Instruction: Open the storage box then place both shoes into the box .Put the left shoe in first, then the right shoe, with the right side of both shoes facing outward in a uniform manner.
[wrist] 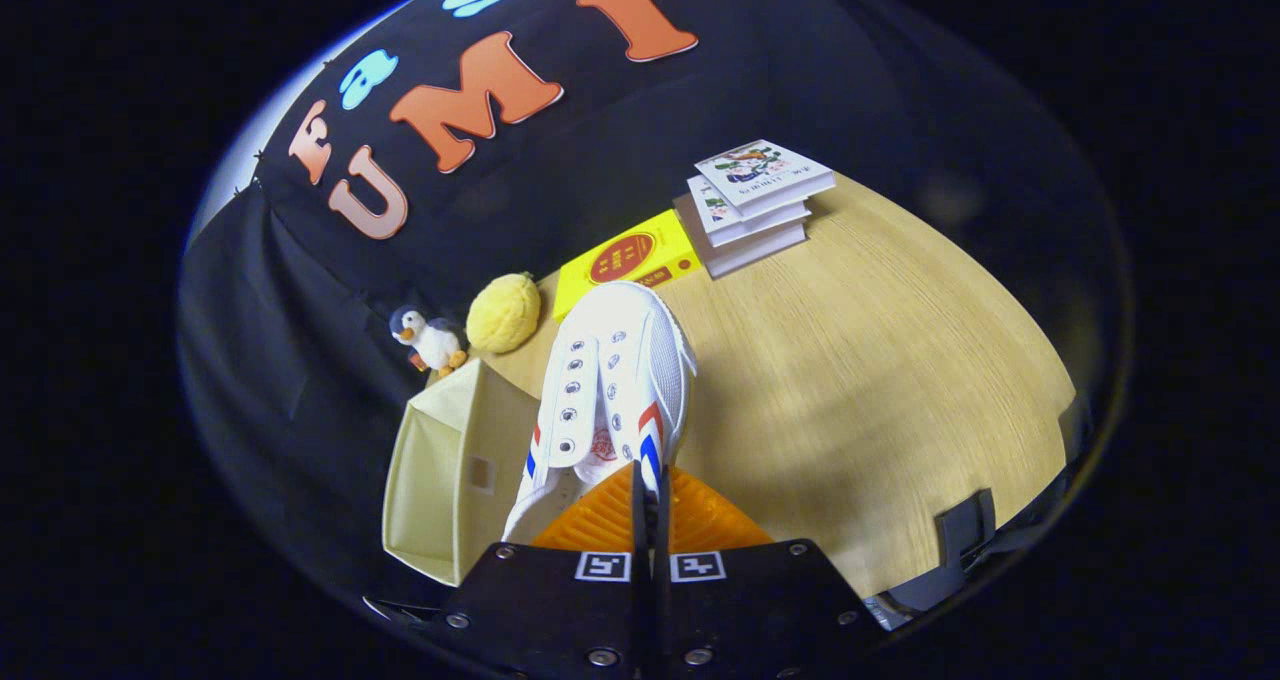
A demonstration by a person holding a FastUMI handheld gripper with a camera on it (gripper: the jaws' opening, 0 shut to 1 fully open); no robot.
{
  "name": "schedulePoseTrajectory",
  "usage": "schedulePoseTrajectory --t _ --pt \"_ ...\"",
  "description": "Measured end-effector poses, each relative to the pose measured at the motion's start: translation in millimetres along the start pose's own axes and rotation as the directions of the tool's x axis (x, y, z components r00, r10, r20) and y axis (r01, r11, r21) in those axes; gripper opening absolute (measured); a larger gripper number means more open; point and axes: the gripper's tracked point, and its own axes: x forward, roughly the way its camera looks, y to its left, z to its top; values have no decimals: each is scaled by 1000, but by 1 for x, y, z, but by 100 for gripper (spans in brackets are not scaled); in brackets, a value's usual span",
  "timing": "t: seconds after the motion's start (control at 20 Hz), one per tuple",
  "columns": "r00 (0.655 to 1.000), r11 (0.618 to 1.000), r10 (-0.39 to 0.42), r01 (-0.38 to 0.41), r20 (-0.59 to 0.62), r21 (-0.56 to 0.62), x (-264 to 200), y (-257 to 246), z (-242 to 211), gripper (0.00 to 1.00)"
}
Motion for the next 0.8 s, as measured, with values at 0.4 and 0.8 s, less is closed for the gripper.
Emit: schedulePoseTrajectory --t 0.4,0.8 --pt "997 996 71 -68 44 -55 -10 125 -10 0" --pt "999 996 24 -27 -34 -83 35 172 -59 0"
